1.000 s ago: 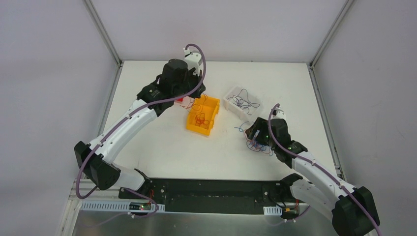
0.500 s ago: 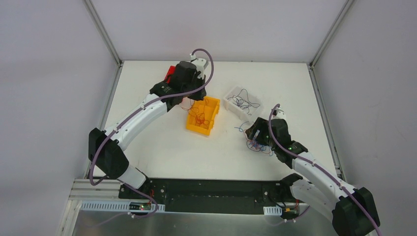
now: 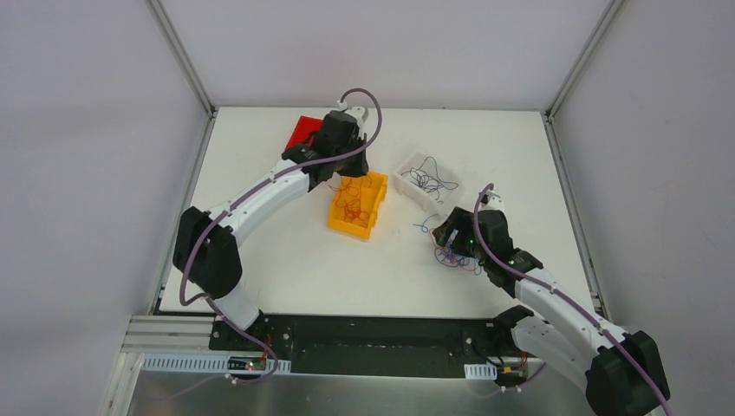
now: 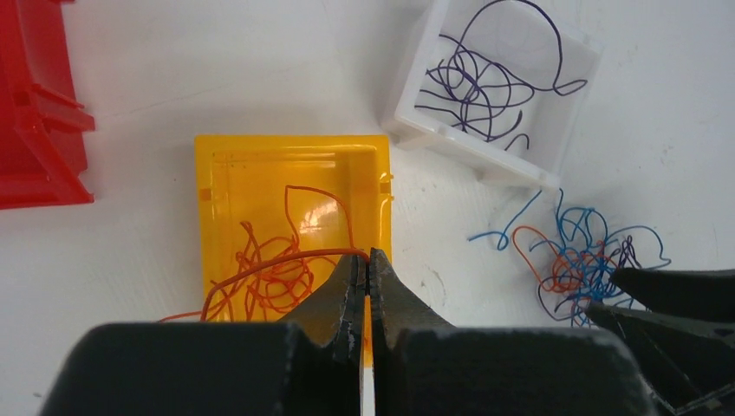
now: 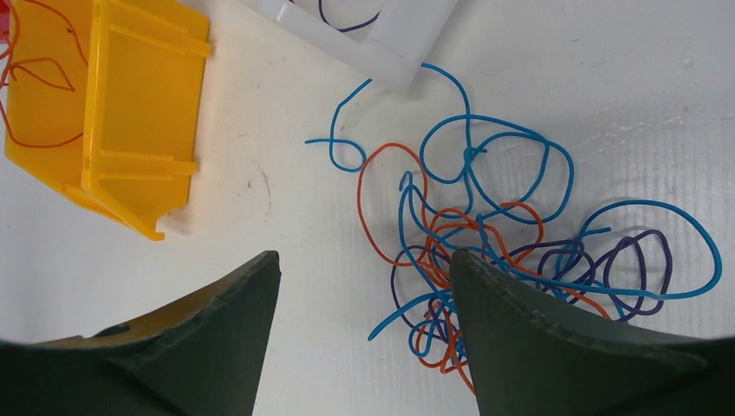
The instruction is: Untangle the cables
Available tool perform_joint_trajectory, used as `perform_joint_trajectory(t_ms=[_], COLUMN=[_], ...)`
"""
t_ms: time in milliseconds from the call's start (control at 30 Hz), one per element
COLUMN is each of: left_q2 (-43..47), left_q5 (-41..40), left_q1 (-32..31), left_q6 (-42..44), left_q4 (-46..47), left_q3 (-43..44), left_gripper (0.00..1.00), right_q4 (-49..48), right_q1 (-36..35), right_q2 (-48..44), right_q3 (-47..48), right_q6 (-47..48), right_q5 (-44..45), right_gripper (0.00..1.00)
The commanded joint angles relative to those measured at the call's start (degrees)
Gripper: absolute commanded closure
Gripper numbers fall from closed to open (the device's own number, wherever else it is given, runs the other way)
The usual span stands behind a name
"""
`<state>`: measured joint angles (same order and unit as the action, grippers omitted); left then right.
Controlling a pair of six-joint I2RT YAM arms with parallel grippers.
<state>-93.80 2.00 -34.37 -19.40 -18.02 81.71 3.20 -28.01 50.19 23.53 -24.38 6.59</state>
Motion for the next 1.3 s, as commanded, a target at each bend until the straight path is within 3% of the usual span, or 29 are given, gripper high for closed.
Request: perform_joint_trajectory(t_ms=[0,267,733,933,1100,1267], left_q2=[-2.26,-2.25,9.88,12.84,11.14,8.67], left_q5=[-4.12,0.28,-13.03,-16.91,-10.67,-10.1], left_q1=[0.79,-0.08,-9.92,-8.88,-3.04,-0.68], left_q6=[-5.65,-10.97,-10.01,-12.64,-16.19,-15.67], left_q4=[5.15,7.3,12.23,17.74,21.5,22.05], left_q3=[0.11,-1.65,-10.43,-16.31,-17.3,-16.52], left_gripper=[1.0,1.0,1.0,1.0,1.0,1.0], right_q4=[-1.74,-2.03,-2.75,-2.94,-2.94,-2.52], right_q1=[0.03,-0.02,0.01,0.05,0.05,-0.02], right_q2=[-0.98,-1.75,-0.33,0.09,-0.29,-0.81], right_q3=[-0.41,-0.94,-0.76,-0.63,-0.83,-0.93], right_q6=[-0.1,-0.24,-0.29,-0.32,-0.32,-0.24], right_q5=[0.2,0.35,0.21,-0.17,-0.15,0.08], right_gripper=[0.25,0.25,0.25,0.25,0.25,0.25])
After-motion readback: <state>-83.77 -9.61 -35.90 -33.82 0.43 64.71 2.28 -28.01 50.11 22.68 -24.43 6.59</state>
